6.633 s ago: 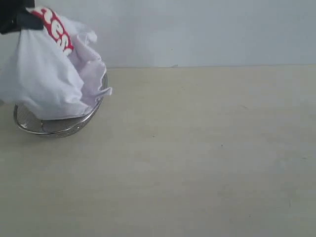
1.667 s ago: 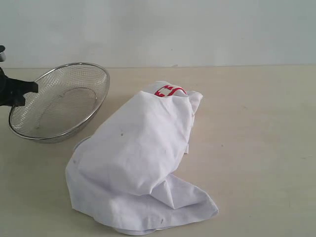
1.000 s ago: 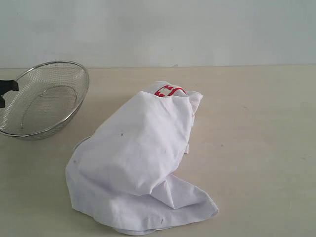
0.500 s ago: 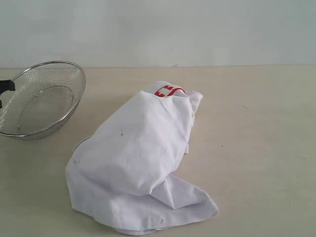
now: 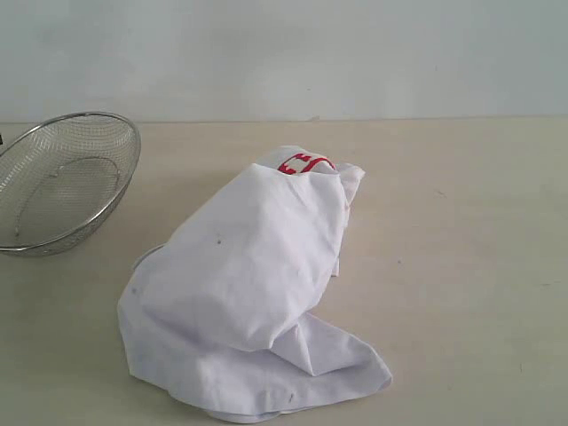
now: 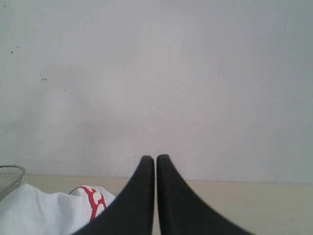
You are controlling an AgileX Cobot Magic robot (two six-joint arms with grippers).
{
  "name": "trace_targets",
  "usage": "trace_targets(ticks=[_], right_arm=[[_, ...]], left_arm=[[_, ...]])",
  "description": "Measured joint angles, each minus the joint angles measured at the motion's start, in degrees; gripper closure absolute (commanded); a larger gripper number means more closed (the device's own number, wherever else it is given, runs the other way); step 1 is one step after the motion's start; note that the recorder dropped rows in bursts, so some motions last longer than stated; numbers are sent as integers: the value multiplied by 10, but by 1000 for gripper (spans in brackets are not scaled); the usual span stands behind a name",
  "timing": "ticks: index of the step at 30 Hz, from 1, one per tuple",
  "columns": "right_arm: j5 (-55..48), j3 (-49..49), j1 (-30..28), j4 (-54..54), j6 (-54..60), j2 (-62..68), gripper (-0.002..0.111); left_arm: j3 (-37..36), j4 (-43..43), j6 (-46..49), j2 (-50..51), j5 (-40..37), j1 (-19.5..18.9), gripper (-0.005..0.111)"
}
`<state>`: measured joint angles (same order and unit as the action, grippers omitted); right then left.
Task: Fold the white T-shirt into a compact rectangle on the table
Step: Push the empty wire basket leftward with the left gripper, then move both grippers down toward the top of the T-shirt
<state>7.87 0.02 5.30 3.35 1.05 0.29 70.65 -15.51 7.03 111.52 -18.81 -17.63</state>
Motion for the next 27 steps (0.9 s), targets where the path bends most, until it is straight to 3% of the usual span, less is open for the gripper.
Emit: trace_targets(ticks=[6, 9, 12, 15, 18, 27], right_arm=[[0, 0, 0, 0, 0, 0, 109], [0, 0, 0, 0, 0, 0, 109], [0, 0, 0, 0, 0, 0, 109], [0, 0, 0, 0, 0, 0, 109], [0, 0, 0, 0, 0, 0, 109], [7, 0, 0, 0, -2, 0, 109]], left_arm=[[0, -10, -1, -44, -18, 0, 43], [0, -101, 47, -83, -47, 0, 44], [0, -245, 151, -120, -90, 0, 46], [0, -398, 255, -154, -159, 0, 48], [0, -490, 309, -182, -226, 2, 48], [0, -554, 340, -237, -372, 36, 50]])
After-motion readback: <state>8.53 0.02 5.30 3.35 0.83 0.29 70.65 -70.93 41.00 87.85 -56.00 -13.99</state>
